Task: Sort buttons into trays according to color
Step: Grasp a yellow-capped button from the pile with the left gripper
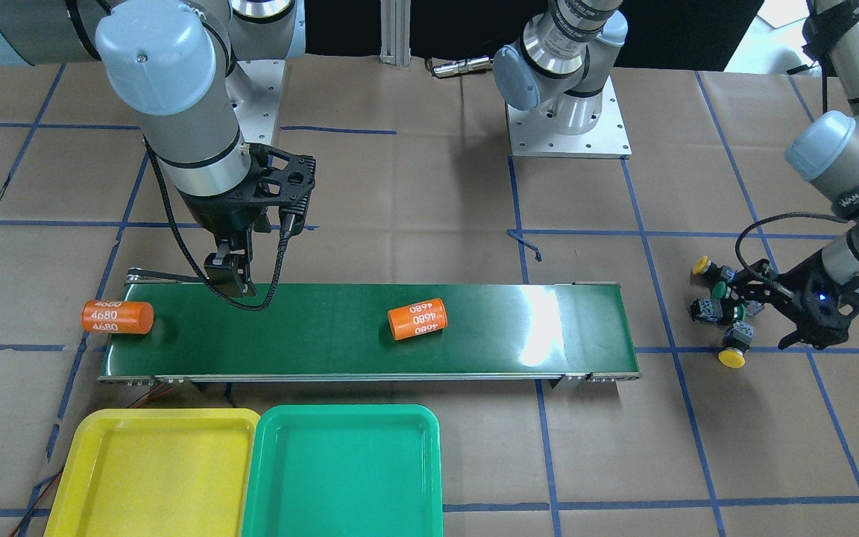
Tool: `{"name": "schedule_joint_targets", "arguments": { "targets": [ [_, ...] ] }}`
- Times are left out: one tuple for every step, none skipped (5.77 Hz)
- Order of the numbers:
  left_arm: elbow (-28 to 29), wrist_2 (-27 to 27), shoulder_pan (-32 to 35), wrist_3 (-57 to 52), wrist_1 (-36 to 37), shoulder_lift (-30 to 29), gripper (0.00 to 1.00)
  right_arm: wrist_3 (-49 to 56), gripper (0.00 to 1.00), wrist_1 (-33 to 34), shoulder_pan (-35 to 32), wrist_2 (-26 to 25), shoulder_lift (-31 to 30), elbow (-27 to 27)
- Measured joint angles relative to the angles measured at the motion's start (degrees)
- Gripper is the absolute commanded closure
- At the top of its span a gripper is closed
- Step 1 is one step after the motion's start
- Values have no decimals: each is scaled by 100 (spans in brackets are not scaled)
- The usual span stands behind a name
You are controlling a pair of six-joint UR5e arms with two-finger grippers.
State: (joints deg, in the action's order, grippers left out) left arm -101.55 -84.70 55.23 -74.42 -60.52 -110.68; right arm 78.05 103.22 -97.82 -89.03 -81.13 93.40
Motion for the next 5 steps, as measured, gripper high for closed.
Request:
{"name": "schedule_joint_targets", "arguments": {
  "targets": [
    [70,-19,-36,291,187,-245,7,0,0,-11,0,0,0,2],
    [64,-75,-44,446,306,-408,7,0,0,-21,0,0,0,0],
    [13,-148,-46,554,400,-531,10,0,0,-30,0,0,0,-1],
    [-41,-188,-51,614,500,-634,39,-3,0,-36,0,0,1,0],
    [-85,-200,-57,621,573,-690,63,-5,0,-38,0,0,1,2]
  ]
}}
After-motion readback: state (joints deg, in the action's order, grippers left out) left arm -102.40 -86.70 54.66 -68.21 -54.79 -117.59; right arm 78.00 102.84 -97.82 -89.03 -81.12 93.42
